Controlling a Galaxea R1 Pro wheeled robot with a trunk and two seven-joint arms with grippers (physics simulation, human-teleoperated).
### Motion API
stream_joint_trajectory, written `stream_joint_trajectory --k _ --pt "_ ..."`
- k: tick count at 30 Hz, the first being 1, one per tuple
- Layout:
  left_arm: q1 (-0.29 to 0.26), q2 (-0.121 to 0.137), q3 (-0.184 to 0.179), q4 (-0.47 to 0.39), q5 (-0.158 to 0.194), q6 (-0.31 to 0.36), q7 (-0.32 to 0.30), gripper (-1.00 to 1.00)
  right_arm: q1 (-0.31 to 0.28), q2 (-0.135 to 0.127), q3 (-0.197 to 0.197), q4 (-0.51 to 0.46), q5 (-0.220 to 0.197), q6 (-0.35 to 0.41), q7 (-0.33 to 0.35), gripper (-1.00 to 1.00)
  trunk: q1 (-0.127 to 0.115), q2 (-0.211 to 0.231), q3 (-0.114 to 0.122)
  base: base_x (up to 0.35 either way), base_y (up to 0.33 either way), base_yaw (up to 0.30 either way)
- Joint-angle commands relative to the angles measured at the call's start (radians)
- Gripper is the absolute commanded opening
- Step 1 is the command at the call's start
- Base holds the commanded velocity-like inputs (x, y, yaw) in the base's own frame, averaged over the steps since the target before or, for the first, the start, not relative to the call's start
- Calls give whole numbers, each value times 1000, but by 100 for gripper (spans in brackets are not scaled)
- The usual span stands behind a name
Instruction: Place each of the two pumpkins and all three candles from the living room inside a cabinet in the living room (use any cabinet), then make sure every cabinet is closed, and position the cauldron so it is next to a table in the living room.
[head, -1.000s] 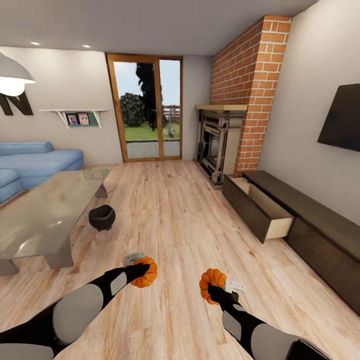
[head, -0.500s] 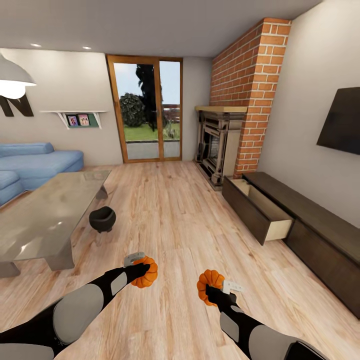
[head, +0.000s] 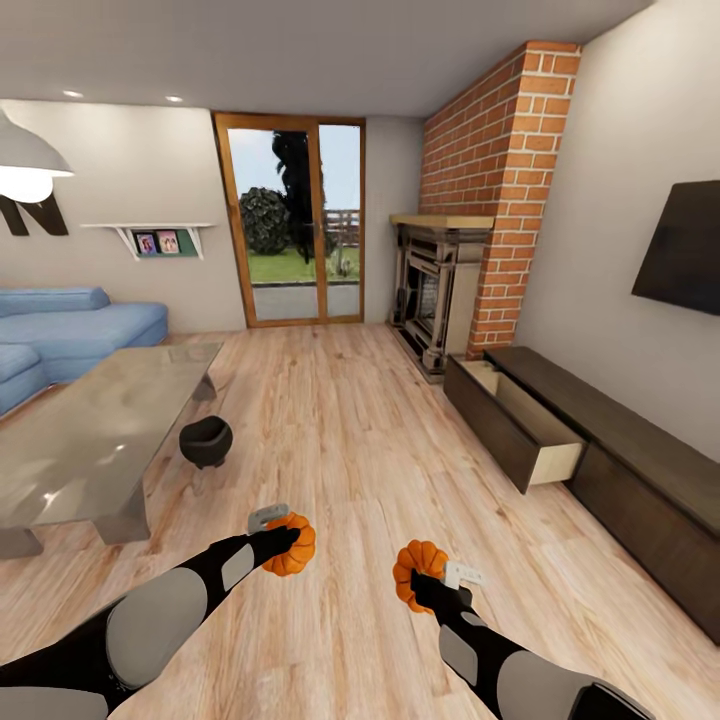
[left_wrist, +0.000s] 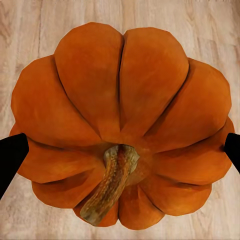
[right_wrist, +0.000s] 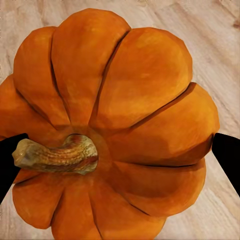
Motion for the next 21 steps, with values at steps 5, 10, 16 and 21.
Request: stream_joint_trajectory --k 5,10,16,21 --pt "0 0 8 -2 -9 6 -3 -100 0 0 8 0 -8 -2 -4 -100 -19 35 15 0 0 0" --pt "0 0 8 -2 -9 5 -2 -100 0 -1 8 0 -9 -7 -4 -100 -38 70 30 0 0 0" --pt "0 0 8 -2 -9 6 -1 -100 0 -1 8 1 -9 -8 -4 -100 -61 112 49 0 0 0" --pt "0 0 8 -2 -9 5 -1 -100 0 -1 8 1 -9 -8 -4 -100 -81 147 65 0 0 0"
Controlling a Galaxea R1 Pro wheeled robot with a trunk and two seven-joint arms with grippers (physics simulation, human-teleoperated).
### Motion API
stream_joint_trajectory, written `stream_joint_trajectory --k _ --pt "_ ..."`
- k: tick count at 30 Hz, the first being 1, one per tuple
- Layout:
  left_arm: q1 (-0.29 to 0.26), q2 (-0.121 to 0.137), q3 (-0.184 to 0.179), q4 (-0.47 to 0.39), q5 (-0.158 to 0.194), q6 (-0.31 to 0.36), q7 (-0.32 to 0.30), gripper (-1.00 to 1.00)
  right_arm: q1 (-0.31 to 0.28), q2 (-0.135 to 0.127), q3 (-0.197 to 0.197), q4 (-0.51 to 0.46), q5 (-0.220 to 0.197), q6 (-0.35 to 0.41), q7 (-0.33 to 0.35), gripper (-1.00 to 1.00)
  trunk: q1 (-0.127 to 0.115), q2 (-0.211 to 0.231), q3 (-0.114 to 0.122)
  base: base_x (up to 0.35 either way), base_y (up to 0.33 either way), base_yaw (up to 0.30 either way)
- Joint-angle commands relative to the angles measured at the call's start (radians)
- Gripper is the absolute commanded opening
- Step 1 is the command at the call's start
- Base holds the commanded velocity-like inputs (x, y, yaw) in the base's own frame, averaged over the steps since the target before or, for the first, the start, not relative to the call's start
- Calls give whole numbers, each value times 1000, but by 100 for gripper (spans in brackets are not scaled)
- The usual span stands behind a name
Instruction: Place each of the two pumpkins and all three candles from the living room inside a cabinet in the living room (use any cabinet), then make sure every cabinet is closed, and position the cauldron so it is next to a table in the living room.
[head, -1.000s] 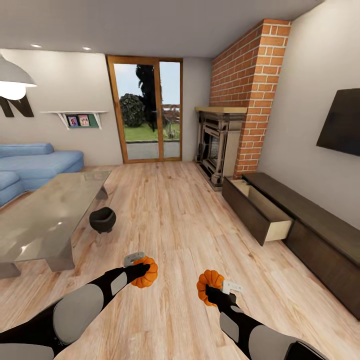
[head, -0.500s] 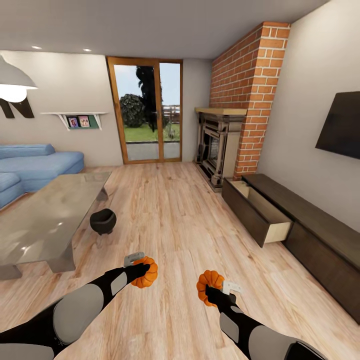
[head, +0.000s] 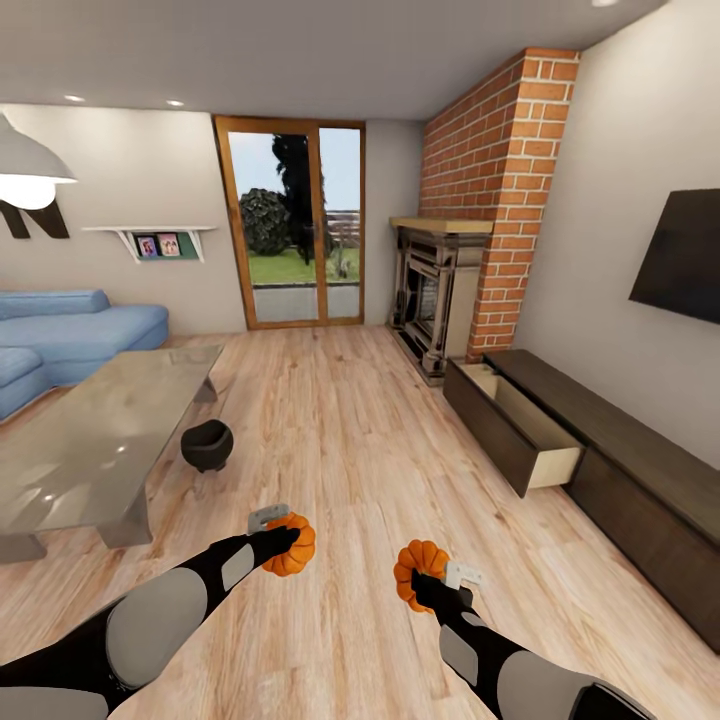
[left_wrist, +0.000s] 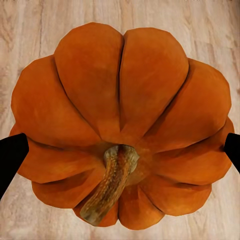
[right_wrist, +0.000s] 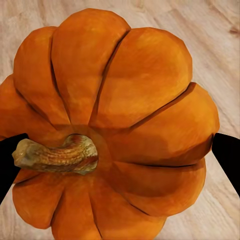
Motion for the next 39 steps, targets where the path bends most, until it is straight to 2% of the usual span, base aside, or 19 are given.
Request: stream_joint_trajectory --k 1,33,39 --pt "0 0 8 -2 -9 6 -3 -100 -1 0 9 0 -7 -2 -4 -100 -4 7 2 0 0 0" --pt "0 0 9 -2 -9 7 -2 -100 -1 2 10 4 -7 -15 -4 -100 -127 231 102 0 0 0" --pt "0 0 8 -2 -9 7 -3 -100 -1 7 9 4 -5 -32 -4 -100 -127 231 102 0 0 0"
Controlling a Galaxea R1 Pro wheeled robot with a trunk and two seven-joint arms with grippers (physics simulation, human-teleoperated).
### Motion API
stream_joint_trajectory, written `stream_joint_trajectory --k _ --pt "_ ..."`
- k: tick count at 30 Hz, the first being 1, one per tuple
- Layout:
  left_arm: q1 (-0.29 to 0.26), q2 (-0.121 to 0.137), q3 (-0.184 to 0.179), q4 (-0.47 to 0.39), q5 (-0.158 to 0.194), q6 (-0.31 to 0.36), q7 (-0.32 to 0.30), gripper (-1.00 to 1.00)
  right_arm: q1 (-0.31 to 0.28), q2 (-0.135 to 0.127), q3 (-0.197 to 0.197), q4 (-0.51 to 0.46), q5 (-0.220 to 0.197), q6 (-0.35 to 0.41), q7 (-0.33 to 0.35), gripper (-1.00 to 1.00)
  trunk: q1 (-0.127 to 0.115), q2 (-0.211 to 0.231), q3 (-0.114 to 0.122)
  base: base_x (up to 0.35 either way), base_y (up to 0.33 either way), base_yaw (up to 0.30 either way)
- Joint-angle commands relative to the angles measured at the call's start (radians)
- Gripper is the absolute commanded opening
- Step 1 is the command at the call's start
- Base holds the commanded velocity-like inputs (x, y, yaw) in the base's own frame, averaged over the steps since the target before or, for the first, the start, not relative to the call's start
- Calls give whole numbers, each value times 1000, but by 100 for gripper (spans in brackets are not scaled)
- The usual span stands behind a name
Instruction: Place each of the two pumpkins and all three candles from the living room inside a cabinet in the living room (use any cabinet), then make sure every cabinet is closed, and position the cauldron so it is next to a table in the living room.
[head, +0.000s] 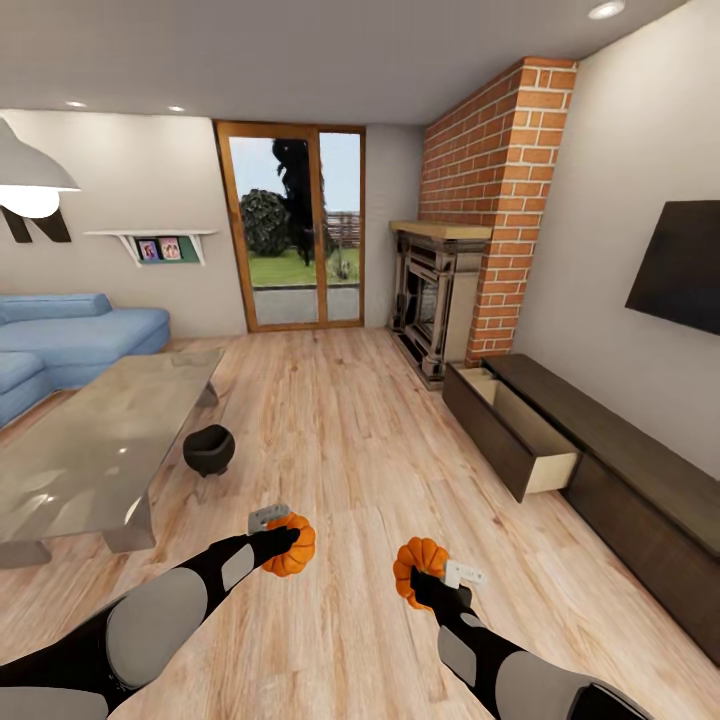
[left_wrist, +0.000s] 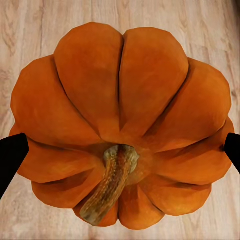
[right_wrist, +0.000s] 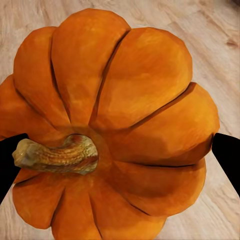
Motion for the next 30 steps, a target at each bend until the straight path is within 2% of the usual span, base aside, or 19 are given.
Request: stream_joint_trajectory --k 1,7,30 --pt "0 0 9 -2 -9 5 -3 -100 -1 0 9 0 -5 -2 -5 -100 0 -1 -1 5 0 0" --pt "0 0 9 -2 -9 9 -4 -100 -1 0 9 0 -4 -3 -5 -100 0 -1 -1 216 0 0" --pt "0 0 9 -2 -9 11 -2 -100 -1 0 9 0 -5 -3 -5 -100 0 -1 -1 328 0 0"
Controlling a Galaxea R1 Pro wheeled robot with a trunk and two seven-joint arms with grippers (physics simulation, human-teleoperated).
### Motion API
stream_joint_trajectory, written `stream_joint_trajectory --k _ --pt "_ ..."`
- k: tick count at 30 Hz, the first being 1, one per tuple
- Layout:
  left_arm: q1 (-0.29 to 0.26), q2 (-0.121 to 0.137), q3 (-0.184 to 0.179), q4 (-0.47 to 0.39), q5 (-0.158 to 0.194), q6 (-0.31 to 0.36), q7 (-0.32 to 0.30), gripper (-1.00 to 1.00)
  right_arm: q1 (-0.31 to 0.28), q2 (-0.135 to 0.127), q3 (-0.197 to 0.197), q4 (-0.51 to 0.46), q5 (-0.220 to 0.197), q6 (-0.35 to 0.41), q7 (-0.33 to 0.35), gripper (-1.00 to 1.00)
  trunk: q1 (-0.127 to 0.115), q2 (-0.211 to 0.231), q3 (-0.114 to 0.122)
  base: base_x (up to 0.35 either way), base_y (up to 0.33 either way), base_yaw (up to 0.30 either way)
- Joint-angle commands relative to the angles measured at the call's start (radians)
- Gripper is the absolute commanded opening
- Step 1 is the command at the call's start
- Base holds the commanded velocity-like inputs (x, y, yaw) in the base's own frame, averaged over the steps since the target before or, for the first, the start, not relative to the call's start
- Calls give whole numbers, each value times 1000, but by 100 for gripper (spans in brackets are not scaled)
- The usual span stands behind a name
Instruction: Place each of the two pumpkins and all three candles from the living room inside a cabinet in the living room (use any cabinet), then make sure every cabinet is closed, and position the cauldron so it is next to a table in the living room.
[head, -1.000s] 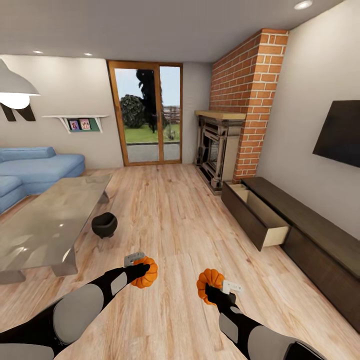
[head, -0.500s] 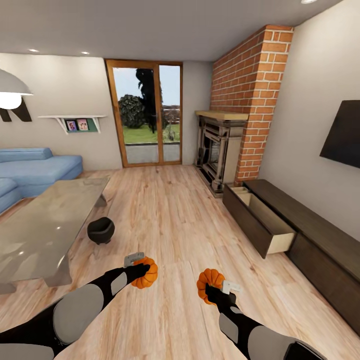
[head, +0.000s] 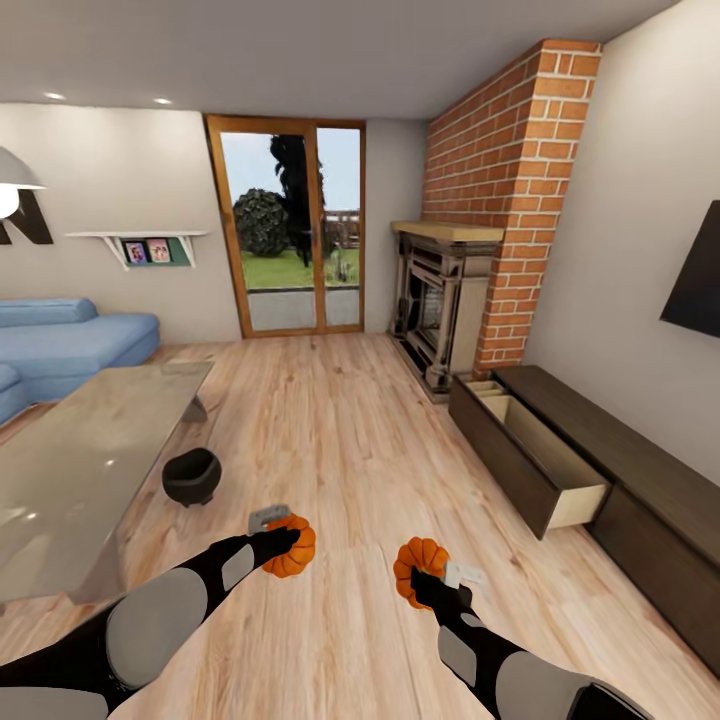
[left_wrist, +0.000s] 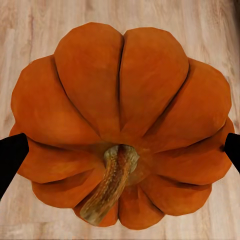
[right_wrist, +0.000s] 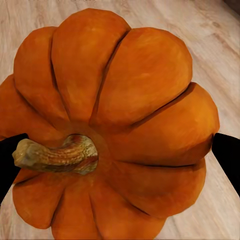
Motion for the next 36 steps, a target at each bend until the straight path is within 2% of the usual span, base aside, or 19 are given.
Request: stream_joint_trajectory --k 1,36 --pt "0 0 11 -2 -8 6 -3 -100 -1 0 10 -1 -2 -2 -4 -100 1 -1 -1 331 25 0" --pt "0 -3 11 -2 -8 6 -3 -100 -1 2 10 -1 -3 -2 -4 -100 1 -1 -1 331 113 0"
